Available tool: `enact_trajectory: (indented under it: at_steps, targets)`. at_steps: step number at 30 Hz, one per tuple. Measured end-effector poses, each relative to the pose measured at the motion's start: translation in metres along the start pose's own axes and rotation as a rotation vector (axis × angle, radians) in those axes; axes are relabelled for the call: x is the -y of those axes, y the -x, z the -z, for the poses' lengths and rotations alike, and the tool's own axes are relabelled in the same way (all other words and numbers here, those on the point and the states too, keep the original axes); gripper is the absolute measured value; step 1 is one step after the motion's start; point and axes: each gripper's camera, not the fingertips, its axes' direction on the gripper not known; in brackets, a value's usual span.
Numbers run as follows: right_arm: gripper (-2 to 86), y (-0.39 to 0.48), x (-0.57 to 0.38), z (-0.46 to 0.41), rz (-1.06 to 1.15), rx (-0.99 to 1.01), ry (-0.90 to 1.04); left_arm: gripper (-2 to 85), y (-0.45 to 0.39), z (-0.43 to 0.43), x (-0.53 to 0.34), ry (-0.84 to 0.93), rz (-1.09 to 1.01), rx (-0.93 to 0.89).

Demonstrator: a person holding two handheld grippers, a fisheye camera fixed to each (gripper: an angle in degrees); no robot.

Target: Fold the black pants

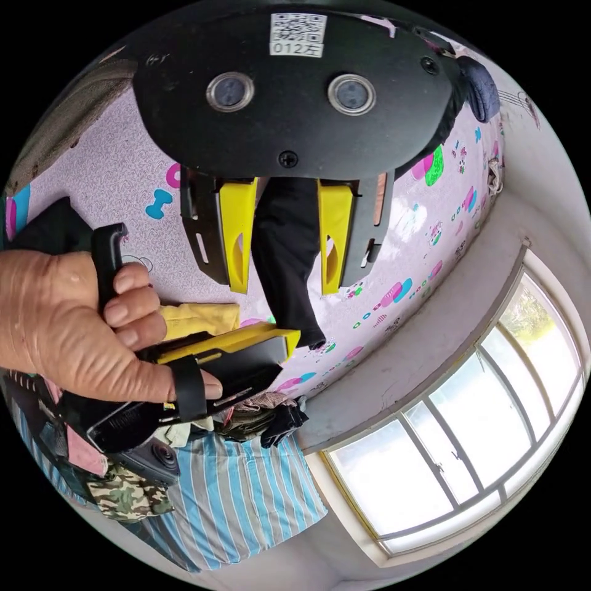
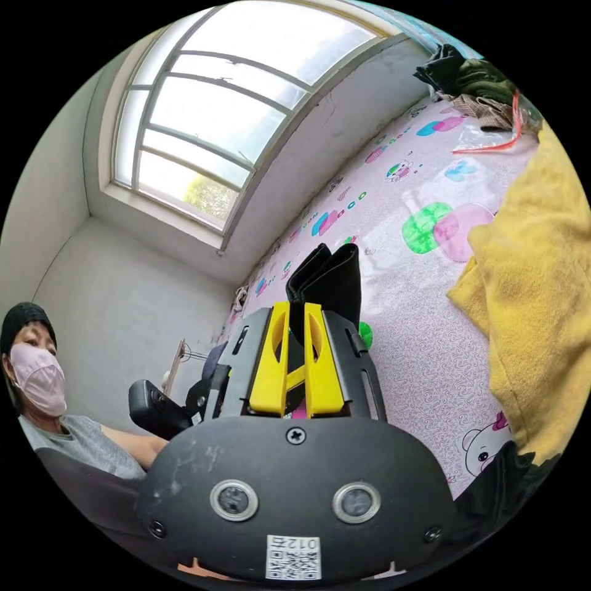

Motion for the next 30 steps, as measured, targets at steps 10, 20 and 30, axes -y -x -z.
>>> enact_trajectory:
  at_steps: [10, 20, 30]
  targets:
    - [3.4, 0.113, 0.04, -0.13, 0.162, 0.093, 0.057, 6.1, 0.017, -0.01, -0.001, 0.046, 0.198, 0.051]
    - [3.2, 0.205, 0.06, -0.261, 0.281, 0.171, -0.036, 5.6, 0.143, 0.031, -0.07, -0.021, 0.361, -0.011]
    - [16.3, 0.359, -0.021, -0.597, 0.579, -0.257, 0.408, 5.9, 0.271, 0.071, -0.186, -0.03, 0.488, -0.038]
